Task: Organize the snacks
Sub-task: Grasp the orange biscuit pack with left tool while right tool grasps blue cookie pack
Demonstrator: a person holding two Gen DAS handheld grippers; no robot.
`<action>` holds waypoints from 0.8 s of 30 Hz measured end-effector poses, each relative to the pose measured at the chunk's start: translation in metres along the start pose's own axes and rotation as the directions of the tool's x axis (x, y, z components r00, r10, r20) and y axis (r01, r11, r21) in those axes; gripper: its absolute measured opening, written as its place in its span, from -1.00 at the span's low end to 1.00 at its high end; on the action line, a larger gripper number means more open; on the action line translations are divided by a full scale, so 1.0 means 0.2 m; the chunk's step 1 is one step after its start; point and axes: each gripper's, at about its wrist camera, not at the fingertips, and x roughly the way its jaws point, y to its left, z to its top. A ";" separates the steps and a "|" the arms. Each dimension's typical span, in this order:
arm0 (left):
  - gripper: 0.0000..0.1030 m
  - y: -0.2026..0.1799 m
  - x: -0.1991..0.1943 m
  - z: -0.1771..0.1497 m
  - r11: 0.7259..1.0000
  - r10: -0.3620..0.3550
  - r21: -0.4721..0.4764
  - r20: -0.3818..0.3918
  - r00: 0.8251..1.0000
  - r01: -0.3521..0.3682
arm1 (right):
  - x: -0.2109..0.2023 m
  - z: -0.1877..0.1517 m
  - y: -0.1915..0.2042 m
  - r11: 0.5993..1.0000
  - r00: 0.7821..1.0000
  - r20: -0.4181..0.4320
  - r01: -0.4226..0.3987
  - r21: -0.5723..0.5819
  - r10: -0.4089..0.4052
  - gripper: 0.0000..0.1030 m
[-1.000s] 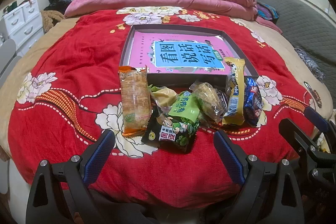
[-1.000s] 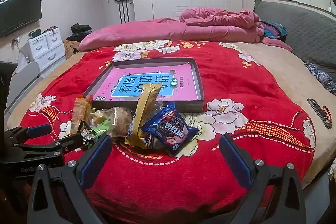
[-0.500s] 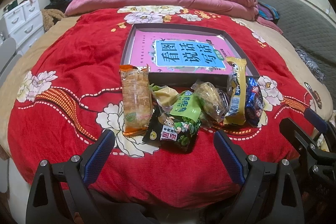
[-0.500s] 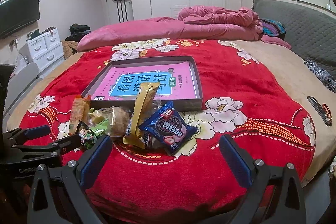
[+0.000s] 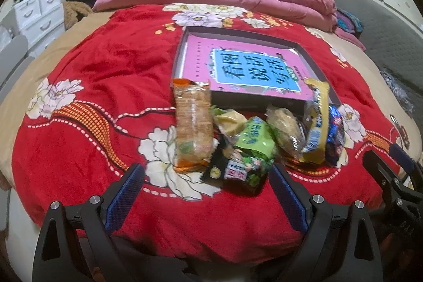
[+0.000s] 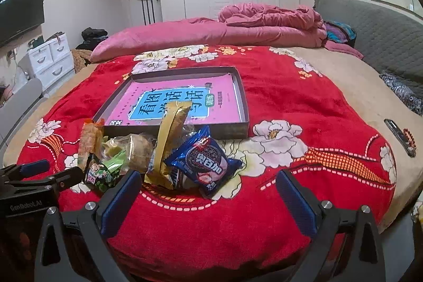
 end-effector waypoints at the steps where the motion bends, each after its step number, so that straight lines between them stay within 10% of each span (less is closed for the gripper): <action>1: 0.85 0.02 0.01 0.01 1.000 0.001 -0.011 -0.003 1.000 -0.001 | 0.01 0.00 0.00 1.000 1.000 0.000 0.002 -0.001 -0.002 0.99; 24: 0.84 0.17 0.27 0.17 0.991 -0.011 -0.133 -0.054 0.998 0.004 | 0.33 0.03 -0.12 1.000 0.980 -0.200 0.001 0.010 0.001 0.99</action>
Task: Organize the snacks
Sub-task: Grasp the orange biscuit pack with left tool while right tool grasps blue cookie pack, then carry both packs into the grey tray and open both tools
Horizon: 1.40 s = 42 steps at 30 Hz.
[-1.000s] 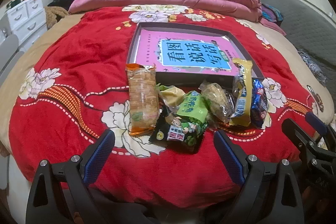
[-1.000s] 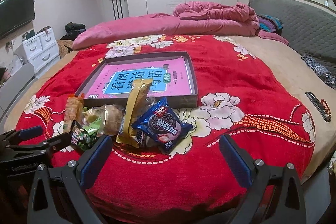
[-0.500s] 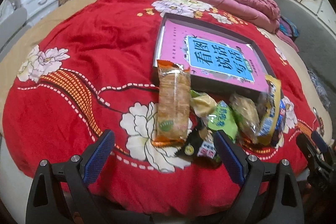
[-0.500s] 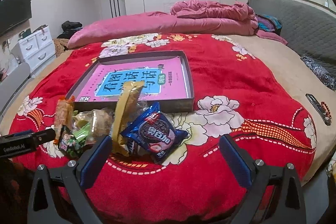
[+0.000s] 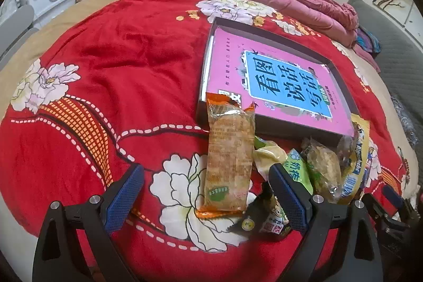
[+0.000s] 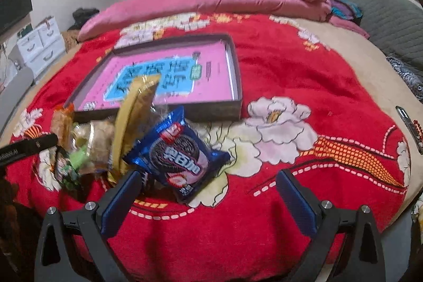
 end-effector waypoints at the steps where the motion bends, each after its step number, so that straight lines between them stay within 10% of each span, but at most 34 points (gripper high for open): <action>1: 0.84 0.00 0.00 0.00 1.000 0.001 -0.001 -0.004 1.000 -0.001 | 0.02 0.00 0.00 1.000 1.000 -0.007 0.001 -0.005 -0.001 0.99; 9: 0.85 0.02 0.03 0.01 1.000 -0.011 -0.020 -0.018 1.000 0.011 | 0.09 0.06 0.11 0.987 1.000 0.018 0.023 -0.161 -0.020 0.98; 19: 0.39 0.04 0.07 0.03 0.995 -0.079 -0.060 -0.035 0.996 0.077 | 0.12 0.07 0.13 0.980 0.997 -0.004 -0.071 -0.188 0.071 0.09; 24: 0.28 0.02 0.10 0.04 0.995 -0.088 -0.042 -0.044 0.995 0.087 | 0.08 0.08 0.07 0.985 0.992 0.019 -0.120 -0.126 0.123 0.01; 30: -0.30 -0.02 0.14 0.04 0.995 -0.101 -0.015 -0.077 0.992 0.100 | 0.04 0.10 -0.03 0.987 0.985 0.059 -0.160 -0.026 0.161 -0.02; 42: -0.33 0.03 0.02 0.08 0.985 -0.167 -0.042 0.017 0.986 0.167 | -0.03 0.16 -0.11 0.979 0.971 0.152 -0.194 0.061 0.183 -0.02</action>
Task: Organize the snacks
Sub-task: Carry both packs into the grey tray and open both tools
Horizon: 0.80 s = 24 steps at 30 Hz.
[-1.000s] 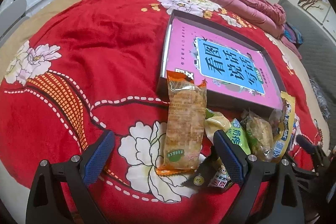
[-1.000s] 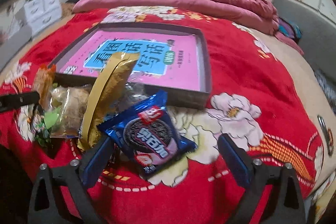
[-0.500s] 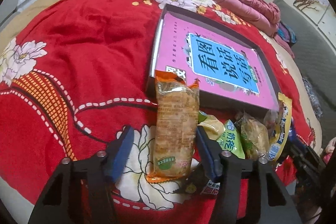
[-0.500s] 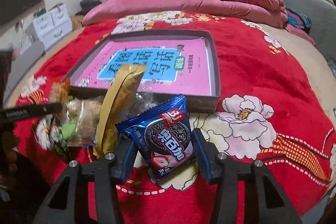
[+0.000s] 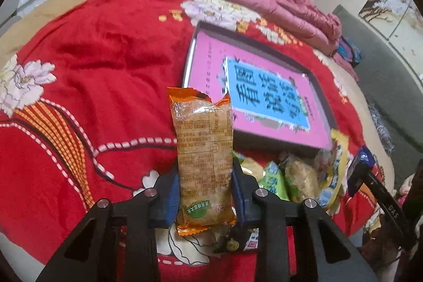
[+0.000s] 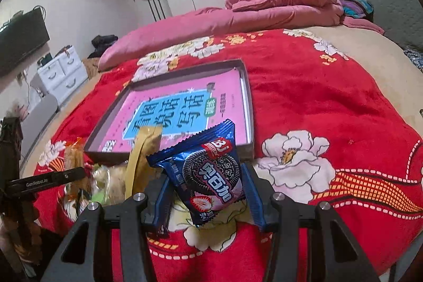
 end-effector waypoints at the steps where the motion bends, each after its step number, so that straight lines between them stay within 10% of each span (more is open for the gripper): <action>1: -0.33 0.00 -0.01 0.01 1.000 -0.003 -0.003 0.011 1.000 0.003 | 0.00 0.01 0.00 1.000 1.000 0.007 -0.001 0.001 0.001 -0.02; 24: -0.33 -0.09 0.02 0.22 0.999 -0.015 0.049 0.141 0.990 0.008 | 0.19 0.20 -0.03 0.998 0.997 0.056 -0.051 0.047 0.048 -0.02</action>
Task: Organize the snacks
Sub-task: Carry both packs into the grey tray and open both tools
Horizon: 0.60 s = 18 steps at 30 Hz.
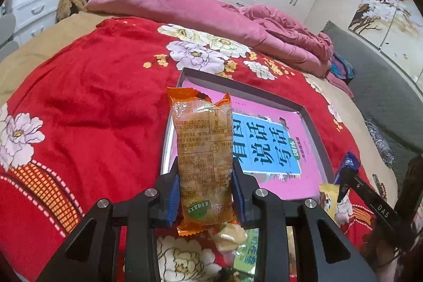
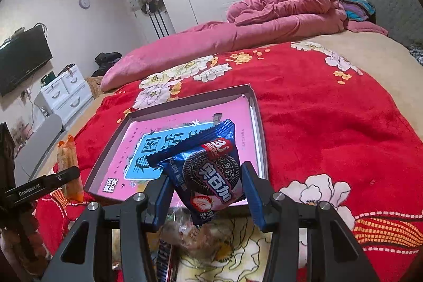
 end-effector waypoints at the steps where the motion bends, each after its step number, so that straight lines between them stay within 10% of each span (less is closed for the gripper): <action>1: -0.33 0.00 0.01 0.00 1.000 0.001 0.000 -0.002 1.000 -0.001 | 0.01 0.00 -0.01 1.000 1.000 -0.003 -0.002 0.006 0.002 -0.02; 18: -0.33 -0.07 0.22 0.03 0.999 0.031 0.040 -0.063 0.998 -0.028 | 0.15 0.00 -0.06 0.999 0.997 -0.066 0.038 0.027 -0.036 -0.02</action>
